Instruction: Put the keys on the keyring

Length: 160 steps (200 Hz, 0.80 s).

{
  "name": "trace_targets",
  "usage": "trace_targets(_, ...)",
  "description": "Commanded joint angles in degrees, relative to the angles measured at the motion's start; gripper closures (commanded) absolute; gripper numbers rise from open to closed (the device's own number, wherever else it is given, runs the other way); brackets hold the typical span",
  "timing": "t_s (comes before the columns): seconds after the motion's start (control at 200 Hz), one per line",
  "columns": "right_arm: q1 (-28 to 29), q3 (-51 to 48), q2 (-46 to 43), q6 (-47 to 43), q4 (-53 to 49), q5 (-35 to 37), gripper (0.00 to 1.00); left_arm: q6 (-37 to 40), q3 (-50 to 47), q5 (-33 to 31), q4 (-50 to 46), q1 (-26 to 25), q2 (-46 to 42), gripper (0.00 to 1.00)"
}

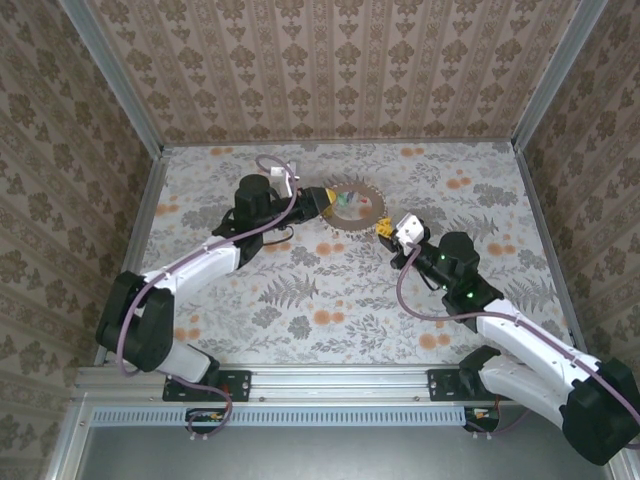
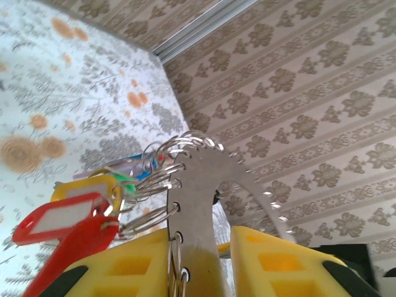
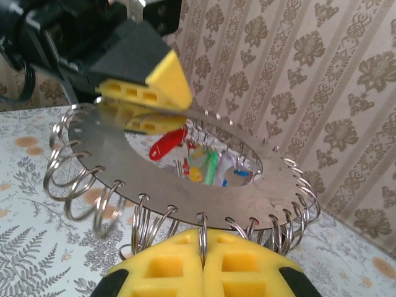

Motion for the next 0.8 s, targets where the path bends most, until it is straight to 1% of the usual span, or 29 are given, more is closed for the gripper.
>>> trace_targets(0.0,-0.89,2.9,1.23,2.77,-0.79,-2.95,1.0,-1.81,-1.91,-0.83,3.23,-0.31,1.01,0.72)
trace_targets(0.11,-1.72,3.62,3.31,3.57,-2.43,-3.52,1.0,-2.76,-3.84,-1.04,5.24,-0.72,2.91,0.7)
trace_targets(0.205,-2.49,4.64,5.73,4.73,-4.86,-1.85,1.0,-3.37,-4.67,-0.64,6.03,-1.07,5.03,0.7)
trace_targets(0.285,-3.28,5.44,7.75,6.02,-6.83,-2.71,1.0,-4.01,-5.07,-0.12,7.09,-1.6,7.43,0.65)
trace_targets(0.425,-3.98,5.79,10.16,8.03,-7.18,-4.12,1.0,-4.95,-6.57,-0.67,8.52,-2.4,10.62,0.63)
trace_targets(0.485,-4.58,5.77,11.03,9.07,-7.17,-4.35,1.0,-5.17,-7.73,-1.45,8.97,-2.53,11.48,0.6)
trace_targets(0.61,-6.41,5.86,12.36,10.11,-7.78,-5.06,1.0,-5.09,-9.95,-2.62,9.05,-2.62,11.85,0.57)
trace_targets(0.72,-8.46,6.15,13.16,10.12,-8.43,-8.52,1.0,-4.59,-11.69,-3.84,8.79,-2.62,10.86,0.54)
trace_targets(0.755,-9.1,6.35,13.34,10.2,-8.62,-9.65,1.0,-4.33,-12.14,-4.23,8.72,-2.62,10.35,0.48)
trace_targets(0.795,-9.5,6.29,13.43,9.95,-8.54,-10.33,1.0,-3.85,-12.59,-4.67,8.55,-2.62,9.65,0.46)
